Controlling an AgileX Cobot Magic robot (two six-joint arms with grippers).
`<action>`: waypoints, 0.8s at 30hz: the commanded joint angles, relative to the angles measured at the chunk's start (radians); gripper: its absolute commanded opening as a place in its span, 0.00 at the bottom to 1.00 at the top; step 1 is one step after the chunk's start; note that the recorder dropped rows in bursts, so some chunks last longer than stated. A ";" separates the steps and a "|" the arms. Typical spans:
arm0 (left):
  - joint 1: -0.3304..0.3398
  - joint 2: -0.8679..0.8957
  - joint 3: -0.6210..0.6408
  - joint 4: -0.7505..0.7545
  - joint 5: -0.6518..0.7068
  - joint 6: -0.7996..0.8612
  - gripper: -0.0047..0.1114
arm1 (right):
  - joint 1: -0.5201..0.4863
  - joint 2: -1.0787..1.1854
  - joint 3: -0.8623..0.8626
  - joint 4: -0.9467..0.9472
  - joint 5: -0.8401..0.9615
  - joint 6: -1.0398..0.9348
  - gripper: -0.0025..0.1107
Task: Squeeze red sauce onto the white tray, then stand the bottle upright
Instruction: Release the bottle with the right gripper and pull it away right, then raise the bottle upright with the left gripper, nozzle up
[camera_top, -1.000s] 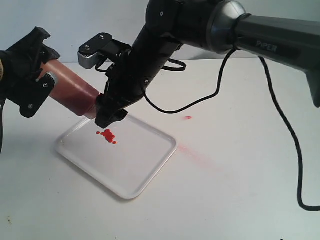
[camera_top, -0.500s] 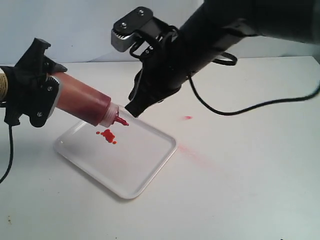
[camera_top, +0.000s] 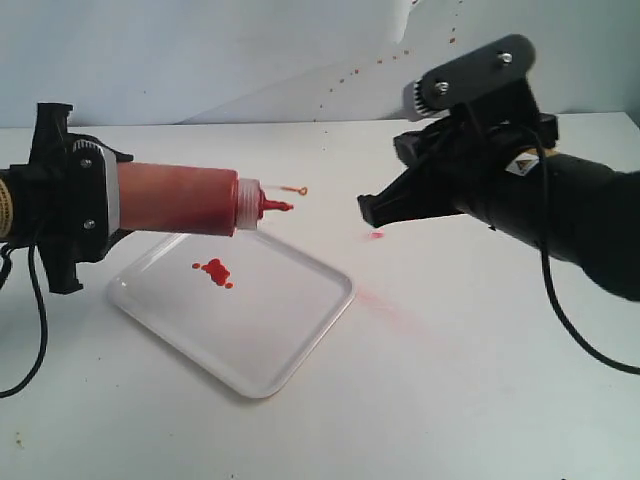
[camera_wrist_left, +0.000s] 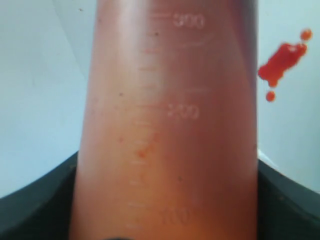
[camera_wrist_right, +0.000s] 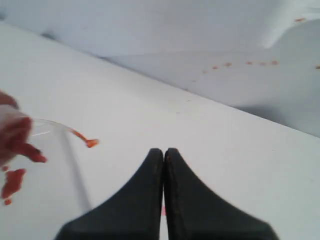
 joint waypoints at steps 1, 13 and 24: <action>-0.004 -0.030 0.019 -0.147 -0.168 -0.034 0.04 | -0.004 -0.008 0.056 0.079 -0.172 0.004 0.02; -0.004 -0.030 0.113 -0.379 -0.534 -0.082 0.04 | -0.079 -0.008 0.061 -0.155 -0.212 0.275 0.02; -0.004 0.055 0.115 -0.417 -0.797 -0.388 0.04 | -0.179 -0.008 0.119 -0.855 -0.309 0.778 0.02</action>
